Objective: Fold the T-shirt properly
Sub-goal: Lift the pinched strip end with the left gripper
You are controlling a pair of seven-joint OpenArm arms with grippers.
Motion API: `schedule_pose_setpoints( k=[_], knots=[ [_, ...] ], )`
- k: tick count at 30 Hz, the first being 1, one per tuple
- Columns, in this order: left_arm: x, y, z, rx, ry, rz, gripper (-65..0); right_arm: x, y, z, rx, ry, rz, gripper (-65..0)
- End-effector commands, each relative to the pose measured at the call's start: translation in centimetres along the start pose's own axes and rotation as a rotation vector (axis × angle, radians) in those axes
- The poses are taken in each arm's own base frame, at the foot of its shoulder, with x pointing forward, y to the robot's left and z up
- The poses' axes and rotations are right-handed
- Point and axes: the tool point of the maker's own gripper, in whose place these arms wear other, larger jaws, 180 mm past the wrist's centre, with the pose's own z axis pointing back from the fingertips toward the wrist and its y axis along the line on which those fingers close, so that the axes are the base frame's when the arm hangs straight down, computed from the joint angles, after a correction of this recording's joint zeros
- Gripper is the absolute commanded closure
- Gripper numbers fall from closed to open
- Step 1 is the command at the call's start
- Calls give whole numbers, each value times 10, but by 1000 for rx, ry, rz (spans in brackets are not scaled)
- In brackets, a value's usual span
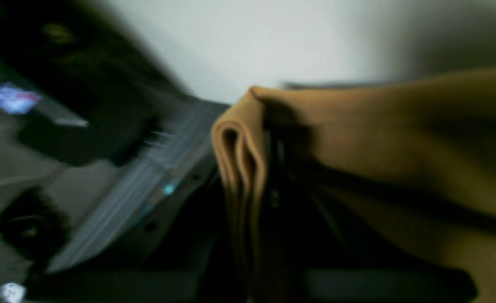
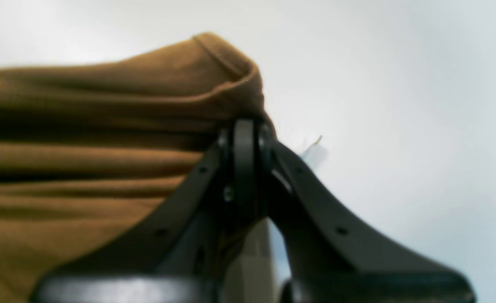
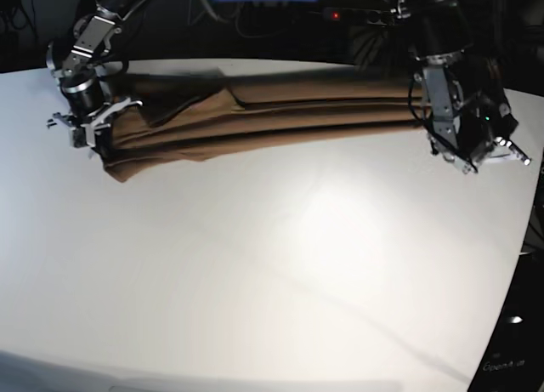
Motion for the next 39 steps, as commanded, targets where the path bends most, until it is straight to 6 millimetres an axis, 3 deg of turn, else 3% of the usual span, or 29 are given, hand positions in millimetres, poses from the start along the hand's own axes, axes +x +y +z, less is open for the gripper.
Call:
schedule_pose_setpoints(
  k=[1, 5, 9, 17, 21, 31, 39],
  knots=[
    [-26, -1, -8, 28, 117, -29, -24, -40, -14, 4, -29, 206, 72, -3],
    [-22, -9, 2, 9, 87, -1, -24, -44, -16, 10, -31, 217, 79, -3],
    [1, 6, 20, 9, 27, 55, -24, -34, -14, -1, -25, 194, 75, -3],
    [12, 5, 41, -3, -40, 115, -24, -32, -24, -2, -37, 192, 83, -3],
    [46, 11, 77, 45, -156, 84, -24, -29, -24, -3, -36, 187, 91, -3],
    [102, 16, 163, 179, -409, 5, -24, -23, -28, -8, -44, 173, 89, -3],
    [130, -2, 205, 246, -519, -109, -24, -21, -31, -8, -49, 171, 92, -3]
  ],
)
